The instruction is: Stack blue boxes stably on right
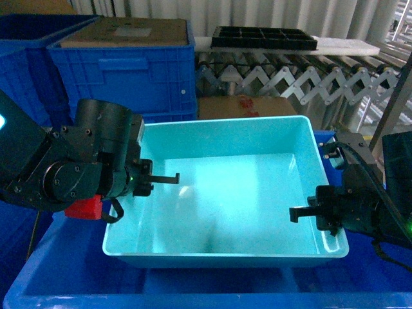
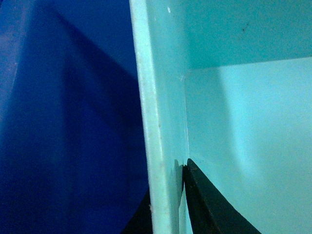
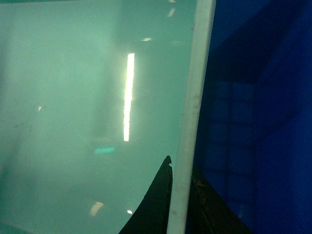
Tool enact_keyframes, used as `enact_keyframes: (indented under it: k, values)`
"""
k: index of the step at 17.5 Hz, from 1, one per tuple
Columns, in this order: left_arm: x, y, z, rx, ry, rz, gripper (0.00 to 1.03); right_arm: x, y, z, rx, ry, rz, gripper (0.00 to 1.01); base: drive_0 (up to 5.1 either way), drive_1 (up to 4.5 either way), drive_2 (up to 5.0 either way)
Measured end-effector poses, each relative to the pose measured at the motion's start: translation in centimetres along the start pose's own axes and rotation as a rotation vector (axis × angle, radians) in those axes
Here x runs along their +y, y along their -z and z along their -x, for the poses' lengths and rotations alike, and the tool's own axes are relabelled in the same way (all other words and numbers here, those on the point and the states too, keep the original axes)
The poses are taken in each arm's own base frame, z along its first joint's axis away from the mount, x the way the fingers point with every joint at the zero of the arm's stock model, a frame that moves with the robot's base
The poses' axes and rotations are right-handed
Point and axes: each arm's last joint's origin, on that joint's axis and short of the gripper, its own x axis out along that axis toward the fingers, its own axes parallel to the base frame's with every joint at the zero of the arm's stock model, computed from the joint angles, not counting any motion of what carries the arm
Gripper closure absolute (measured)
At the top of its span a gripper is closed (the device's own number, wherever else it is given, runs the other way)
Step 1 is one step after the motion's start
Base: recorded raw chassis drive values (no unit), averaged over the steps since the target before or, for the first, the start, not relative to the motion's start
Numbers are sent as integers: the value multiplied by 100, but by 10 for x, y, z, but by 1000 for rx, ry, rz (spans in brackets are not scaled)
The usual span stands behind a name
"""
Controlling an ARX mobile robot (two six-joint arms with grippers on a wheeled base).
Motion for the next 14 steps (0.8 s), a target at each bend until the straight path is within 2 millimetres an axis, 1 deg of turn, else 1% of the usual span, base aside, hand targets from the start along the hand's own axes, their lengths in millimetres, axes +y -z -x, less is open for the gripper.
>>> enact_keyframes:
  k: [4,13,14]
  values:
    - [-3,-4,-2,4,-3,-5,94,0,-1,0,-4,7,1,94,0,0,0]
    - [-3,-5,-2,2,-5,-11,94,0,-1,0,-8,18,1,94,0,0,0]
    - [-3,-5,-2,2,-5,-11,94,0,-1,0,-8,18,1,93,0,0,0]
